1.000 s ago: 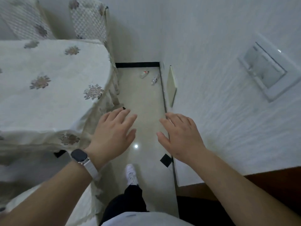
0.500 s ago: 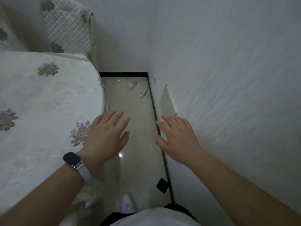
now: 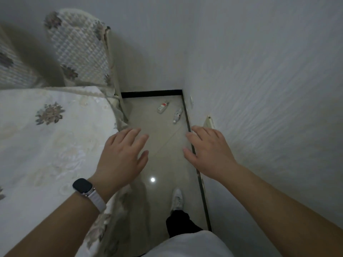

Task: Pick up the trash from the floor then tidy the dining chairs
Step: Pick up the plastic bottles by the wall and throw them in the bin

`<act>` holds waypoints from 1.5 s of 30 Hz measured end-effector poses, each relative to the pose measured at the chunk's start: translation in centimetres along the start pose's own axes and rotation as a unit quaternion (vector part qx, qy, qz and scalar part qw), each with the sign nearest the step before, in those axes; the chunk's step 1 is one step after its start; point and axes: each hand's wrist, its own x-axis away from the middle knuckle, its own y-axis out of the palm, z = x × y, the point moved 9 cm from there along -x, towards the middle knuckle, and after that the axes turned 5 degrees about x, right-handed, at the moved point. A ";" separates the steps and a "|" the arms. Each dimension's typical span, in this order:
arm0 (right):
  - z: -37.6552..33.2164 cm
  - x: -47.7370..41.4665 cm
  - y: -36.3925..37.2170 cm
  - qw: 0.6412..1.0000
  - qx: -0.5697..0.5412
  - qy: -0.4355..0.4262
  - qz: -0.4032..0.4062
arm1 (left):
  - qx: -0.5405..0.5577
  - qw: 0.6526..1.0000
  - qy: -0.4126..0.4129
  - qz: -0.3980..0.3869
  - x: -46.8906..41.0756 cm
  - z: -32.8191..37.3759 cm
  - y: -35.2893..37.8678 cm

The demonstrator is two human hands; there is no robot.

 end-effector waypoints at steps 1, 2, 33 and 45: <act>0.6 -1.9 0.6 1.000 -0.004 0.000 -0.004 | -0.005 1.000 0.001 -0.007 -1.7 -0.3 0.4; 1.5 -3.9 1.2 1.000 -0.010 0.003 -0.011 | -0.004 1.000 0.001 -0.009 -3.8 -0.6 0.7; 15.4 -51.4 10.7 0.998 0.027 0.022 -0.057 | 0.050 0.998 0.004 -0.030 -51.3 -23.7 10.5; 25.0 -64.1 25.7 0.984 -0.055 0.092 -0.143 | 0.063 0.992 -0.002 -0.107 -66.8 -25.8 21.8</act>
